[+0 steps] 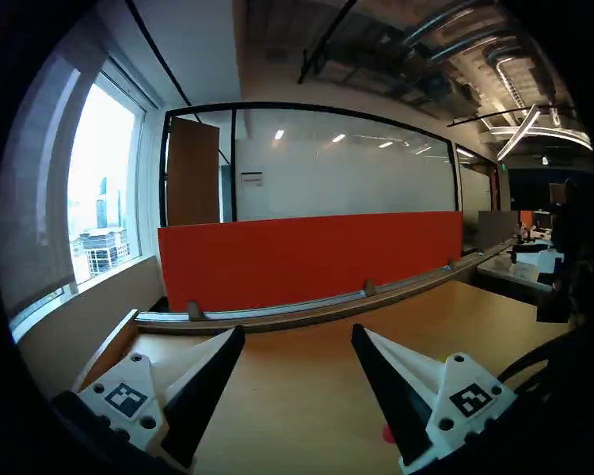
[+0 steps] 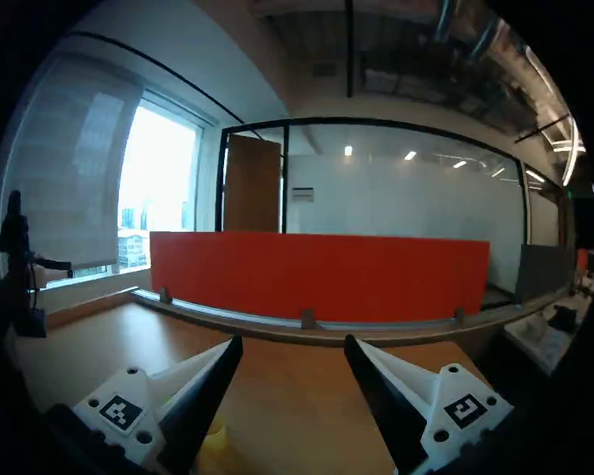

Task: Pour water

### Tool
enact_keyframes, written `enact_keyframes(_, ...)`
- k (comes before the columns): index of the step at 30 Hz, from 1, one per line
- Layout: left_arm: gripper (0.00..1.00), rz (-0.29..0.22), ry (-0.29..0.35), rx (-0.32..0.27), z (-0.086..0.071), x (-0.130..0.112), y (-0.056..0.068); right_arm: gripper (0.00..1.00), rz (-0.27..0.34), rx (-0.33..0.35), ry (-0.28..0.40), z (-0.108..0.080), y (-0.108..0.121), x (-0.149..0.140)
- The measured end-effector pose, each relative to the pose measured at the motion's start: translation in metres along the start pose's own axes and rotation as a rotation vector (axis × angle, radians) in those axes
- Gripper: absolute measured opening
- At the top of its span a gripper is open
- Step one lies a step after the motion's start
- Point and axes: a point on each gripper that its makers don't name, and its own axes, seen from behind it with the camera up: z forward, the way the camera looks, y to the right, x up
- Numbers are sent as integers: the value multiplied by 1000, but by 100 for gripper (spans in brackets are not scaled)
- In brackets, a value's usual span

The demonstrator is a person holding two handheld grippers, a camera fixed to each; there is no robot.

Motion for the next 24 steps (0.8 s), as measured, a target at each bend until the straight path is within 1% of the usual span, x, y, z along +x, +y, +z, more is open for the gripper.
enact_keyframes(6,100,-20,-3,-98,2,6,11,100,-42,110,-6,0,-20,4)
enact_keyframes(9,100,-14,-16,-153,2,8,17,100,-40,166,-8,-1,-29,7)
enact_keyframes(12,100,-5,-27,-209,2,9,25,100,-24,221,-14,-2,-36,9)
enact_keyframes(14,100,-6,-25,-245,2,12,30,100,-18,256,-20,-2,-41,10)
enact_keyframes(18,100,-10,-13,-299,1,18,38,100,-15,331,-22,-6,-52,16)
enact_keyframes(21,100,-12,-2,-343,0,21,44,100,-15,403,-25,-11,-66,18)
enact_keyframes(24,100,0,1,-383,-1,23,47,100,-25,482,-43,-18,-80,14)
